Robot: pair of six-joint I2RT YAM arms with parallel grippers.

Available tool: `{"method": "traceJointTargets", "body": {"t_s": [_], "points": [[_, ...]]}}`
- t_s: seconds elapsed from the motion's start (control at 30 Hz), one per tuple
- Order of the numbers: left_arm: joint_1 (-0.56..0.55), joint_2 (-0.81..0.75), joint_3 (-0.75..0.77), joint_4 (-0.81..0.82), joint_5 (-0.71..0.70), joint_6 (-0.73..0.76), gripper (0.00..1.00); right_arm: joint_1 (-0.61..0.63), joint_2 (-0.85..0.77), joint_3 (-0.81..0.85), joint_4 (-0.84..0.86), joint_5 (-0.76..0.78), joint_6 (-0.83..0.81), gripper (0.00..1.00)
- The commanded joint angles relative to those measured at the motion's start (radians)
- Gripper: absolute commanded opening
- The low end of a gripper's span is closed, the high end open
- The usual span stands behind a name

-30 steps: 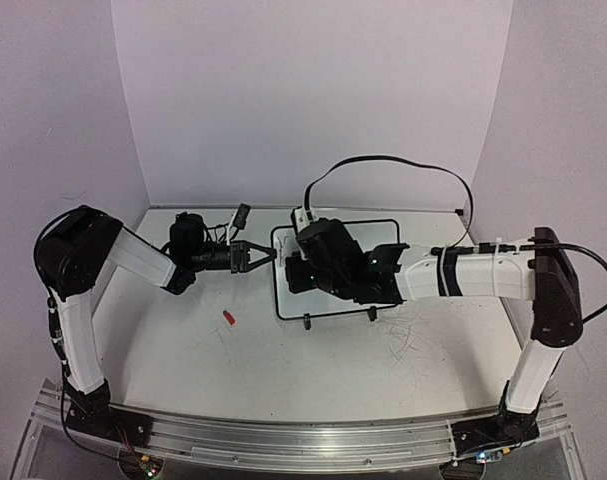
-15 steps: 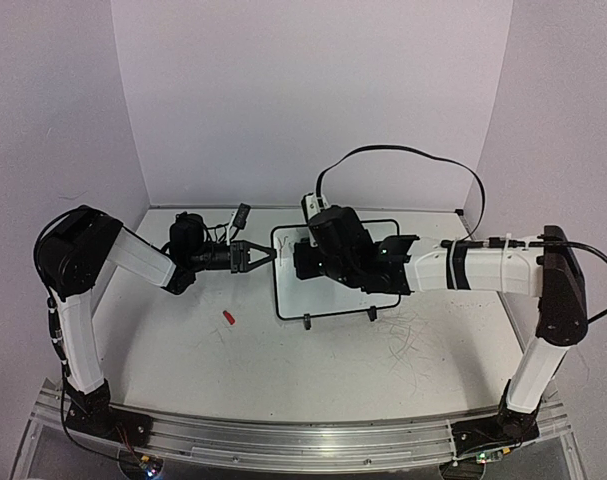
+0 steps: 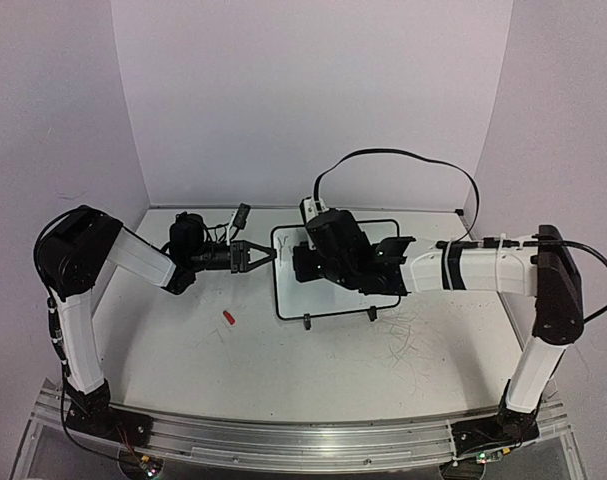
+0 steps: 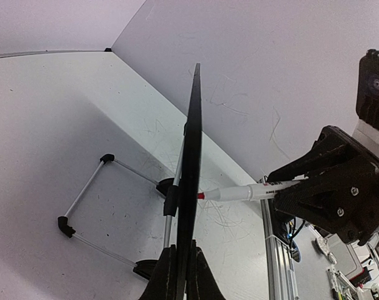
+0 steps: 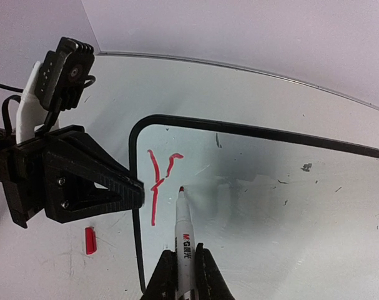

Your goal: Write a sentence on the whiteboard

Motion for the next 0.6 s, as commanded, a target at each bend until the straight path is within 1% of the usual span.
{"method": "traceJointTargets", "body": {"t_s": [0.0, 0.2, 0.57], "points": [[-0.002, -0.045, 0.013, 0.030, 0.034, -0.019, 0.00, -0.004, 0.015, 0.030, 0.024, 0.011, -0.011, 0.00], [-0.003, -0.046, 0.012, 0.030, 0.034, -0.019, 0.00, -0.004, 0.026, 0.035, 0.025, 0.019, -0.011, 0.00], [-0.003, -0.046, 0.015, 0.030, 0.035, -0.019, 0.00, -0.003, 0.030, 0.028, 0.025, -0.012, 0.009, 0.00]]}}
